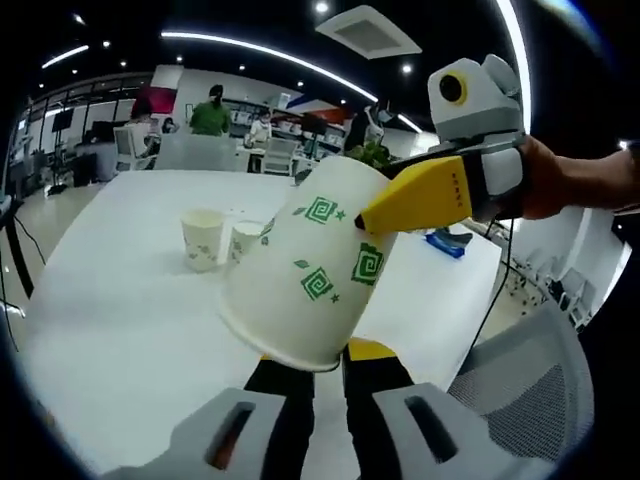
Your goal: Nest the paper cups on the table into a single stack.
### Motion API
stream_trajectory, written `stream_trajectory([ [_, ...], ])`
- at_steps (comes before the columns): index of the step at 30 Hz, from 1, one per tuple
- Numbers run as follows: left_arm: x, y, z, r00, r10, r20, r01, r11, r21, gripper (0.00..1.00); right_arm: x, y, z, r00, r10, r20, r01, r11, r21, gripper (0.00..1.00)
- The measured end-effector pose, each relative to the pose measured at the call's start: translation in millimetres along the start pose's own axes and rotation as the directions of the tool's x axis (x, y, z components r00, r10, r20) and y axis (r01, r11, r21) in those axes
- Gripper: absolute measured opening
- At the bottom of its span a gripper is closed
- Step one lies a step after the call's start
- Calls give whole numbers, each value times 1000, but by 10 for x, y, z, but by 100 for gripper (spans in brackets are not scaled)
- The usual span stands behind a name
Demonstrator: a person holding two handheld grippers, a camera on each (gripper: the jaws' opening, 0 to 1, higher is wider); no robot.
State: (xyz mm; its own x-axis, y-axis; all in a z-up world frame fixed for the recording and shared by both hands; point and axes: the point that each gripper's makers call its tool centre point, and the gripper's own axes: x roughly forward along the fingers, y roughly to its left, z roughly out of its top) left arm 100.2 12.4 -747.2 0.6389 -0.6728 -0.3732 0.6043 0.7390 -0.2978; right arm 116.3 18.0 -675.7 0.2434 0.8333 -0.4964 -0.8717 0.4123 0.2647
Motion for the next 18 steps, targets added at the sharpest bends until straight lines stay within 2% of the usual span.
stream_trajectory([
  [9, 24, -18, -35, 999, -34, -25, 34, 999, 31, 2, 20, -109, 2, 999, 43, -5, -43, 999, 26, 38],
  [18, 40, -34, -156, 996, -46, -80, 49, 998, 38, 0, 49, -77, -114, 998, 28, -60, -30, 999, -41, 40],
])
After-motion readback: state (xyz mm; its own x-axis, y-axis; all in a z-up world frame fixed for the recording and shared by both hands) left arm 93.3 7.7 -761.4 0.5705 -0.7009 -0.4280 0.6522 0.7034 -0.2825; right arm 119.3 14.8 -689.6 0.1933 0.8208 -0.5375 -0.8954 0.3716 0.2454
